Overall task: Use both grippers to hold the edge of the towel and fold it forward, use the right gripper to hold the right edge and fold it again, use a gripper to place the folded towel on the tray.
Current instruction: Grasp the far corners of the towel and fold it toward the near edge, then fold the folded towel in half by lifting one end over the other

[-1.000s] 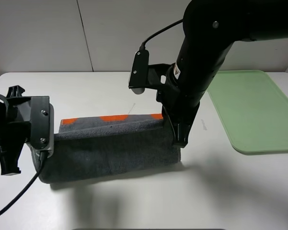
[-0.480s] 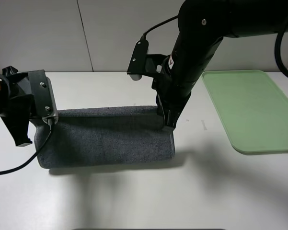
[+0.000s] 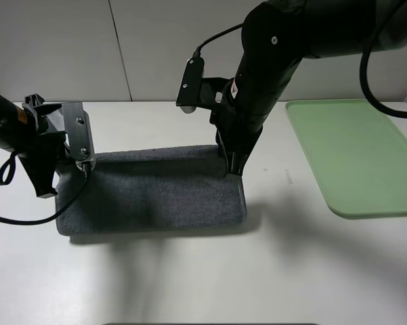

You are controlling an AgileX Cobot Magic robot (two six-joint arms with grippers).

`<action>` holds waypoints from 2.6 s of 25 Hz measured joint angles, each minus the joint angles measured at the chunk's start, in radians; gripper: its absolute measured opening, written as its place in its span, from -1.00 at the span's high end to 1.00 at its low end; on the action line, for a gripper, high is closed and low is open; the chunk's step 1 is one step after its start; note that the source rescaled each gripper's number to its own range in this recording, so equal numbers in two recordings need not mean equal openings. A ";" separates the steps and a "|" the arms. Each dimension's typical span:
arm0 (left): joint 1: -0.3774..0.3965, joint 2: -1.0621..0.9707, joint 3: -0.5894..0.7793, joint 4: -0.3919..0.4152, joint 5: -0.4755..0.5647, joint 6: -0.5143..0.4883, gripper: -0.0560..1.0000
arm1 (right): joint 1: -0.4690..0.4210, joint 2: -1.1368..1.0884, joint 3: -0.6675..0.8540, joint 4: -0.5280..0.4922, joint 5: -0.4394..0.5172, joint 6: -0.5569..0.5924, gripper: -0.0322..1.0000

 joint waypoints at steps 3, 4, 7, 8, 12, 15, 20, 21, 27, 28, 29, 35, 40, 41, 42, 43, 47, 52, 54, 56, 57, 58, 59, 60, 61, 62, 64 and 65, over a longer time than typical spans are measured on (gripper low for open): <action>0.001 0.017 -0.002 0.009 -0.030 0.000 0.89 | -0.004 0.028 -0.016 -0.011 0.000 0.000 0.94; 0.001 0.023 -0.004 0.012 -0.039 0.000 0.89 | -0.005 0.037 -0.019 -0.014 0.000 0.000 0.94; 0.001 0.043 -0.006 0.014 -0.070 0.000 0.89 | -0.008 0.055 -0.020 -0.022 -0.007 0.000 0.94; 0.001 0.051 -0.006 0.014 -0.076 0.000 0.89 | -0.008 0.057 -0.020 -0.024 -0.011 0.000 0.94; 0.017 0.071 -0.006 0.015 -0.102 -0.001 0.89 | -0.008 0.059 -0.020 -0.029 -0.029 0.000 0.94; 0.049 0.073 -0.006 0.015 -0.129 -0.004 0.89 | -0.008 0.059 -0.021 -0.028 -0.048 0.000 0.94; 0.076 0.073 -0.006 0.014 -0.173 -0.004 0.87 | -0.008 0.059 -0.021 -0.025 -0.072 0.000 0.94; 0.076 0.073 -0.006 0.014 -0.181 -0.004 0.86 | -0.008 0.059 -0.021 -0.025 -0.072 0.000 0.94; 0.082 0.073 -0.006 0.015 -0.184 -0.004 0.79 | -0.008 0.059 -0.021 -0.032 -0.066 0.000 0.94; 0.083 0.073 -0.006 0.017 -0.184 -0.004 0.76 | -0.008 0.059 -0.021 -0.041 -0.065 0.000 0.94; 0.083 0.073 -0.006 0.017 -0.183 -0.004 0.72 | -0.008 0.059 -0.021 -0.053 -0.066 0.000 0.94; 0.083 0.073 -0.006 0.017 -0.187 -0.005 -0.39 | -0.008 0.059 -0.021 -0.137 -0.106 0.147 -0.56; 0.083 0.073 -0.006 0.017 -0.225 -0.032 -0.93 | -0.008 0.059 -0.021 -0.212 -0.124 0.217 -0.97; 0.083 0.073 -0.006 0.017 -0.228 -0.034 -0.96 | -0.008 0.059 -0.021 -0.217 -0.125 0.219 -0.98; 0.083 0.073 -0.006 0.017 -0.229 -0.034 -0.97 | -0.008 0.059 -0.021 -0.221 -0.125 0.219 -0.99; 0.083 0.073 -0.006 0.017 -0.229 -0.034 -0.98 | -0.008 0.059 -0.021 -0.221 -0.126 0.221 -0.99; 0.083 0.073 -0.006 0.017 -0.229 -0.038 -1.00 | -0.008 0.059 -0.021 -0.224 -0.129 0.226 -1.00; 0.083 0.041 -0.006 0.017 -0.185 -0.059 -1.00 | -0.008 0.046 -0.021 -0.224 -0.117 0.271 -1.00; 0.083 -0.010 -0.006 0.017 -0.166 -0.098 -1.00 | -0.008 0.031 -0.022 -0.223 -0.102 0.293 -1.00; 0.083 -0.074 -0.006 0.017 -0.134 -0.132 -1.00 | -0.008 0.014 -0.024 -0.215 -0.083 0.319 -1.00; 0.083 -0.112 -0.006 0.017 -0.112 -0.149 -1.00 | -0.008 0.005 -0.024 -0.212 -0.073 0.331 -1.00; 0.083 -0.152 -0.006 0.017 -0.087 -0.168 -1.00 | -0.008 -0.003 -0.024 -0.208 -0.058 0.347 -1.00; 0.083 -0.187 -0.006 0.017 -0.055 -0.182 -1.00 | -0.008 -0.010 -0.025 -0.201 -0.043 0.359 -1.00; 0.083 -0.227 -0.006 0.017 -0.021 -0.199 -1.00 | -0.008 -0.014 -0.025 -0.195 -0.030 0.372 -1.00; 0.083 -0.270 -0.006 0.017 0.007 -0.215 -1.00 | -0.008 -0.016 -0.026 -0.189 -0.014 0.385 -1.00; 0.083 -0.305 -0.006 0.017 0.040 -0.229 -1.00 | -0.008 -0.020 -0.026 -0.180 0.001 0.398 -1.00; 0.083 -0.389 -0.006 0.018 0.107 -0.262 -1.00 | -0.008 -0.027 -0.026 -0.163 0.028 0.414 -1.00; 0.083 -0.432 -0.006 0.018 0.136 -0.279 -1.00 | -0.008 -0.031 -0.027 -0.155 0.043 0.420 -1.00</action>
